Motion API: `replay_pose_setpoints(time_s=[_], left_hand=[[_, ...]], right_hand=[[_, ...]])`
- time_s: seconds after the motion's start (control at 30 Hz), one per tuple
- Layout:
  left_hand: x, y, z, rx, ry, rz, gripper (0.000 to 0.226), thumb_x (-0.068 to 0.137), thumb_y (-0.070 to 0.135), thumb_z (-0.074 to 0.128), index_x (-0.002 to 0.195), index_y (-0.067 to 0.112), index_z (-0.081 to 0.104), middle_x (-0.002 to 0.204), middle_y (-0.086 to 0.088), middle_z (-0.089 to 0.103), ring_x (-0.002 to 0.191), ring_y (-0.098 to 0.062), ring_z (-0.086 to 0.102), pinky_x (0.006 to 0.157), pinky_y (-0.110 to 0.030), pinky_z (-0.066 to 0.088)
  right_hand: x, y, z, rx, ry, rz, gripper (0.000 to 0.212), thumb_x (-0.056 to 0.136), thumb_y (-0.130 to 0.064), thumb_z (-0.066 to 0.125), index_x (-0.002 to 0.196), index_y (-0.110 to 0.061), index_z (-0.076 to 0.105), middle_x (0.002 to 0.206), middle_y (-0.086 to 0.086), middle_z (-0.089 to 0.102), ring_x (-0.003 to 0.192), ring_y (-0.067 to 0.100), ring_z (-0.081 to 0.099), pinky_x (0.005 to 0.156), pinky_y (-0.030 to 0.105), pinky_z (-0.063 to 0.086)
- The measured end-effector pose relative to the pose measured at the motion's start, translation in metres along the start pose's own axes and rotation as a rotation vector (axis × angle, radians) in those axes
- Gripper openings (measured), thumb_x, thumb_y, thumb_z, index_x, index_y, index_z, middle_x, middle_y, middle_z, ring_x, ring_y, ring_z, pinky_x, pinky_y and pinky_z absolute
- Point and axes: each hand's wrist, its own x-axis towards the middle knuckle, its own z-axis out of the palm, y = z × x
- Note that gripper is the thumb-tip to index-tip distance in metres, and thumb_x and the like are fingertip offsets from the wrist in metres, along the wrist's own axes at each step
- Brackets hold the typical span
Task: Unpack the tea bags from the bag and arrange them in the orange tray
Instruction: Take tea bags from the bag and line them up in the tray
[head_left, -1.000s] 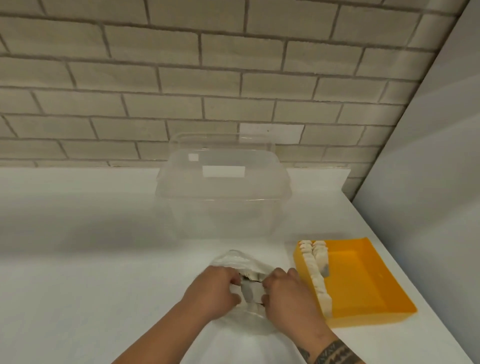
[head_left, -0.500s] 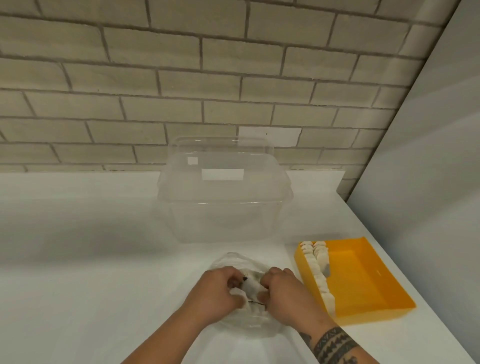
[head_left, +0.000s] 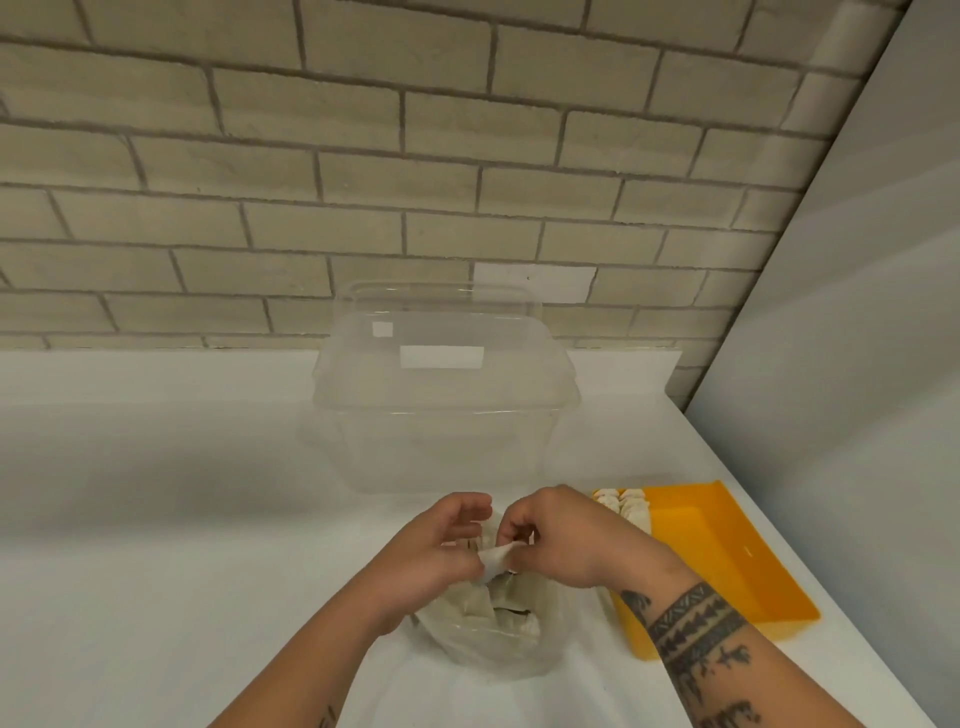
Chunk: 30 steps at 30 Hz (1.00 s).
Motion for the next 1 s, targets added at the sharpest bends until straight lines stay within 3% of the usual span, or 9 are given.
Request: replay_pose_setpoints(time_s=[0.13, 0.23, 0.3, 0.4, 0.5, 0.6, 0.77, 0.9, 1.0], left_hand=[[0.004, 0.002, -0.001, 0.153, -0.139, 0.034, 0.055, 0.073, 0.017, 0.069, 0.124, 0.035, 0.060, 0.114, 0.010, 0.073, 0.108, -0.009, 0.069, 0.092, -0.032, 0.055], [0.005, 0.003, 0.000, 0.114, -0.061, 0.019, 0.036, 0.077, 0.022, 0.064, 0.113, 0.025, 0.065, 0.095, 0.002, 0.075, 0.087, -0.013, 0.072, 0.075, -0.030, 0.054], [0.005, 0.002, -0.003, 0.010, 0.033, -0.004, 0.030, 0.079, 0.021, 0.061, 0.107, 0.017, 0.067, 0.083, -0.004, 0.069, 0.073, -0.017, 0.066, 0.064, -0.030, 0.049], [0.008, -0.003, -0.012, -0.357, 0.174, -0.083, 0.024, 0.087, -0.003, 0.047, 0.105, 0.005, 0.062, 0.081, -0.008, 0.061, 0.067, -0.022, 0.058, 0.055, -0.030, 0.043], [0.008, -0.007, -0.019, -0.604, 0.226, -0.140, 0.017, 0.083, -0.003, 0.050, 0.094, 0.008, 0.057, 0.079, -0.008, 0.053, 0.068, -0.023, 0.059, 0.054, -0.029, 0.045], [0.012, -0.010, -0.016, -0.585, 0.257, -0.155, 0.012, 0.088, 0.001, 0.059, 0.085, 0.012, 0.054, 0.073, -0.004, 0.053, 0.071, -0.022, 0.061, 0.057, -0.029, 0.047], [0.018, -0.016, -0.006, -0.493, 0.328, -0.188, 0.015, 0.096, 0.013, 0.065, 0.087, 0.013, 0.052, 0.076, -0.005, 0.056, 0.077, -0.025, 0.064, 0.066, -0.033, 0.054], [0.019, -0.019, -0.004, -0.458, 0.350, -0.187, 0.015, 0.095, 0.014, 0.066, 0.088, 0.011, 0.053, 0.081, -0.006, 0.056, 0.078, -0.025, 0.063, 0.071, -0.033, 0.056], [0.020, -0.018, -0.005, -0.444, 0.352, -0.171, 0.013, 0.096, 0.014, 0.066, 0.089, 0.010, 0.055, 0.081, -0.007, 0.056, 0.078, -0.025, 0.063, 0.070, -0.033, 0.056]], right_hand=[[0.008, -0.014, -0.013, -0.146, 0.049, -0.077, 0.016, 0.085, -0.029, 0.069, 0.100, -0.032, 0.075, 0.093, -0.009, 0.072, 0.081, 0.009, 0.064, 0.071, 0.029, 0.053], [0.013, -0.017, -0.012, -0.050, 0.144, -0.093, 0.016, 0.086, -0.029, 0.071, 0.101, -0.033, 0.074, 0.090, -0.015, 0.071, 0.074, 0.002, 0.059, 0.064, 0.016, 0.044], [0.013, -0.014, -0.009, 0.198, 0.221, -0.056, 0.019, 0.089, -0.028, 0.072, 0.106, -0.035, 0.071, 0.089, -0.020, 0.071, 0.079, -0.001, 0.062, 0.069, 0.009, 0.045], [0.014, -0.004, -0.002, 0.397, 0.415, 0.055, 0.012, 0.091, -0.030, 0.071, 0.101, -0.035, 0.071, 0.087, -0.018, 0.070, 0.080, -0.003, 0.063, 0.072, 0.010, 0.047], [0.013, 0.000, 0.014, 0.262, 0.303, 0.138, 0.005, 0.088, -0.030, 0.070, 0.087, -0.030, 0.075, 0.081, -0.015, 0.072, 0.073, -0.006, 0.063, 0.065, 0.008, 0.047], [0.017, 0.000, 0.042, 0.064, 0.113, 0.261, 0.014, 0.081, -0.032, 0.067, 0.082, -0.021, 0.076, 0.081, -0.007, 0.073, 0.073, 0.007, 0.066, 0.065, 0.025, 0.055], [0.032, 0.014, 0.086, -0.204, 0.255, 0.392, 0.016, 0.089, -0.035, 0.060, 0.093, -0.023, 0.069, 0.089, -0.002, 0.067, 0.079, 0.019, 0.065, 0.062, 0.027, 0.045], [0.031, 0.023, 0.091, -0.156, 0.286, 0.344, 0.018, 0.094, -0.027, 0.052, 0.099, -0.025, 0.070, 0.089, -0.002, 0.070, 0.079, 0.020, 0.063, 0.065, 0.031, 0.050], [0.026, 0.030, 0.083, 0.032, 0.250, 0.313, 0.015, 0.095, -0.030, 0.058, 0.091, -0.024, 0.071, 0.079, -0.005, 0.069, 0.074, 0.014, 0.063, 0.067, 0.030, 0.052]])
